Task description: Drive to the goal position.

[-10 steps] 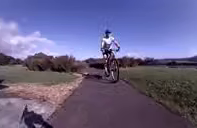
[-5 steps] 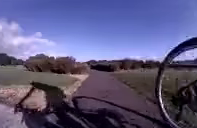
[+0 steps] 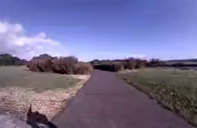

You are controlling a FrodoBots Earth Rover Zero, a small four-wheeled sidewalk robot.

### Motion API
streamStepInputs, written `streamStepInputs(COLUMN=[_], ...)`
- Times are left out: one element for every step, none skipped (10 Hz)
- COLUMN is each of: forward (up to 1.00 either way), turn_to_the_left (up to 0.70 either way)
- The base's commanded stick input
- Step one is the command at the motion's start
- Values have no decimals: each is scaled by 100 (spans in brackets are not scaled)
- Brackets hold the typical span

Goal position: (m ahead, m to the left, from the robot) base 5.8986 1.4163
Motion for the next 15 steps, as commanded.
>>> streamStepInputs(forward=[70,70,70,70,70,70,70,70,70,70,70,70,70,70,70], turn_to_the_left=[0,0,0,-6,-12,-12,-8,-5,-2,0,0,0,0,0,0])
